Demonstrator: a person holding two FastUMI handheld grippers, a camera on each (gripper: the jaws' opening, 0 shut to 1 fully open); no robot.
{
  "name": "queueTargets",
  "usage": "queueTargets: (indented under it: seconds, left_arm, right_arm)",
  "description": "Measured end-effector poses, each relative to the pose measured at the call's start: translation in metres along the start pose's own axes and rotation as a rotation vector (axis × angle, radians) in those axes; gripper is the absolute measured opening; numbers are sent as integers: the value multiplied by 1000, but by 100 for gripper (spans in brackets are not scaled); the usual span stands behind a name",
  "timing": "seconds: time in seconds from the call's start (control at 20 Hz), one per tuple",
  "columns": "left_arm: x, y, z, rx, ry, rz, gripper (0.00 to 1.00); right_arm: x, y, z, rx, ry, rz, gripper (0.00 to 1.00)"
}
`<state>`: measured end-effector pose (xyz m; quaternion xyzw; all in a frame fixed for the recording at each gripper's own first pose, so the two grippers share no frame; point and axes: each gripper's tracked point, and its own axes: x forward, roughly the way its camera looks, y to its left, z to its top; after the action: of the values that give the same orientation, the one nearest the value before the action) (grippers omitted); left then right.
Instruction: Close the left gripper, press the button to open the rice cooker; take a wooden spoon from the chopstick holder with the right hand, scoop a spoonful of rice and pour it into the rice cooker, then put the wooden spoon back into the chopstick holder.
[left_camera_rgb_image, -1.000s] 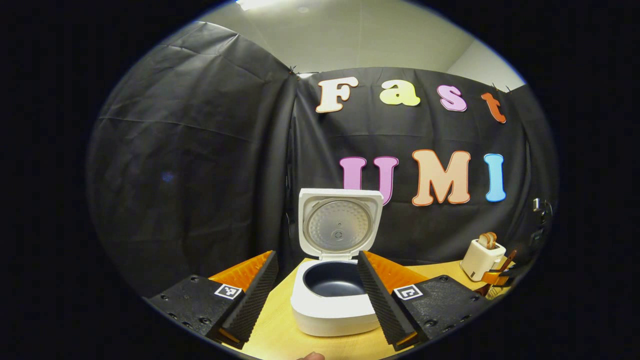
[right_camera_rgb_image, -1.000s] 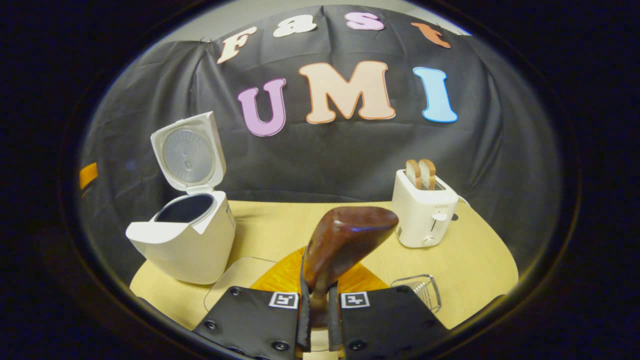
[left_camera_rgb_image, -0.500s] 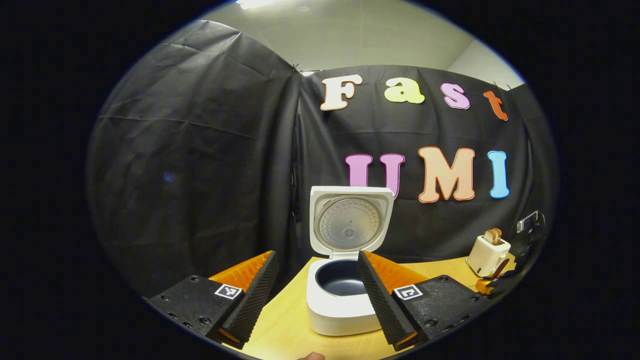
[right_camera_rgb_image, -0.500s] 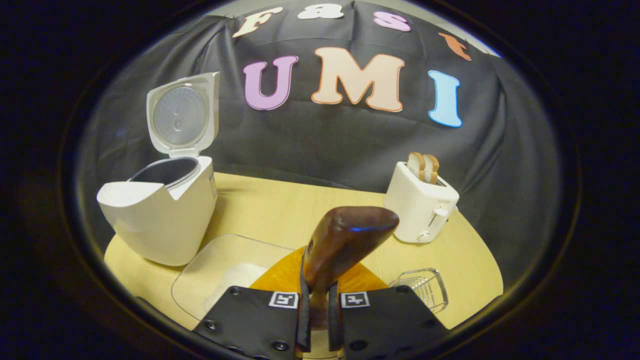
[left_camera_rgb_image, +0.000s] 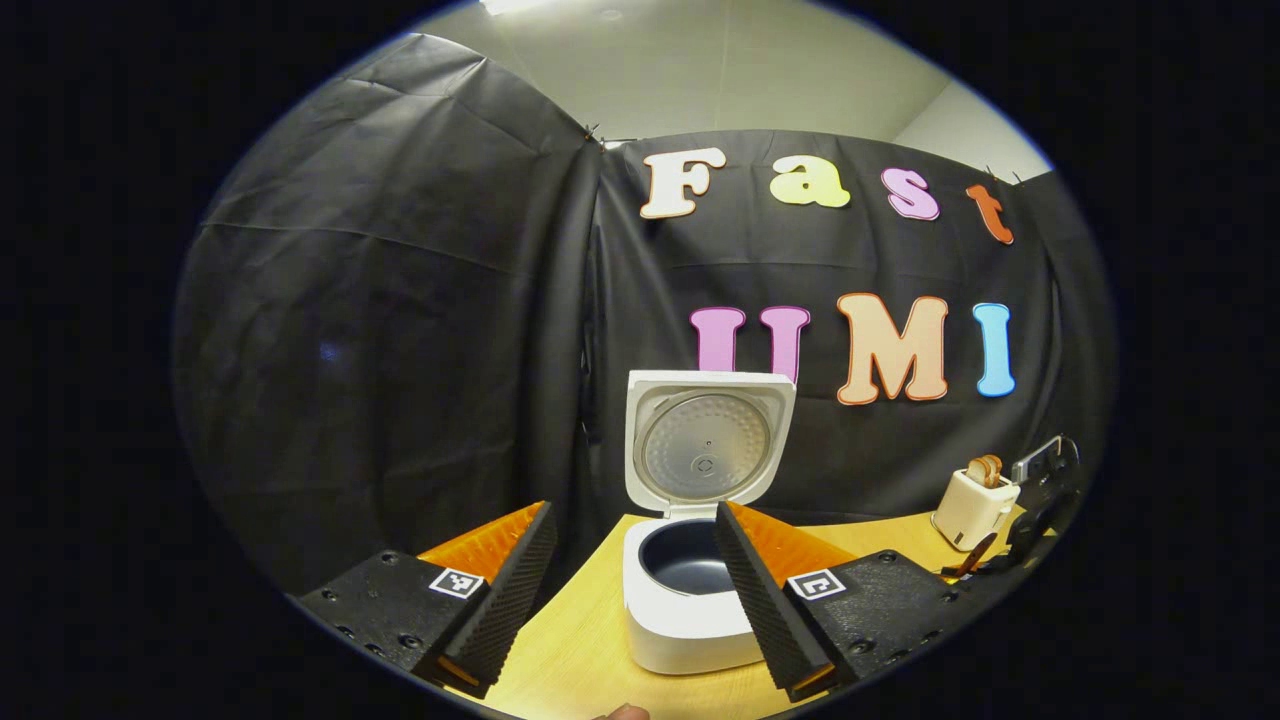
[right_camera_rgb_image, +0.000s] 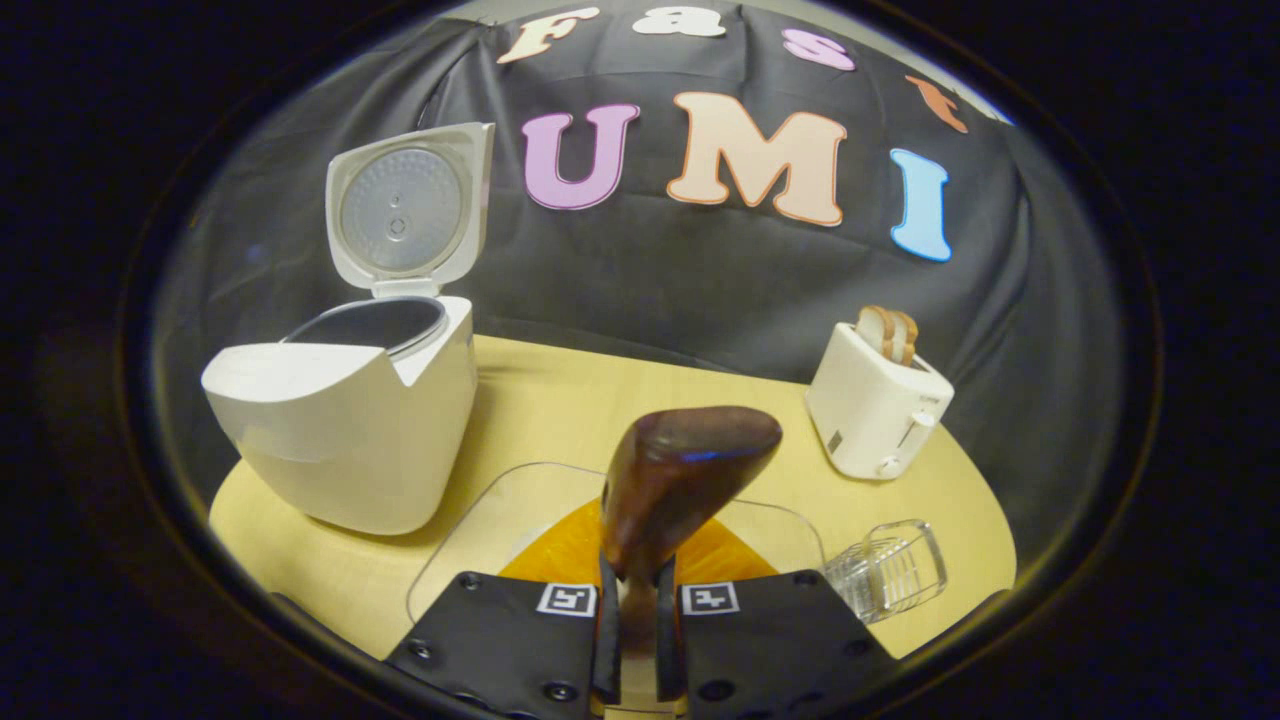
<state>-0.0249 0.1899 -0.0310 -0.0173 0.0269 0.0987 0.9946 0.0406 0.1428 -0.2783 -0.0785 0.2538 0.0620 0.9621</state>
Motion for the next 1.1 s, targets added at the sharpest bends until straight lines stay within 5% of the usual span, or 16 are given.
queueTargets:
  seconds: [0.55,1.1]
  left_arm:
    - [4,2,5,-2,-13,-18,94]
    - [-2,-25,13,-8,-26,-42,91]
  right_arm:
    - [7,-30,-18,682,162,79,16]
    - [-13,-53,34,974,136,186,16]
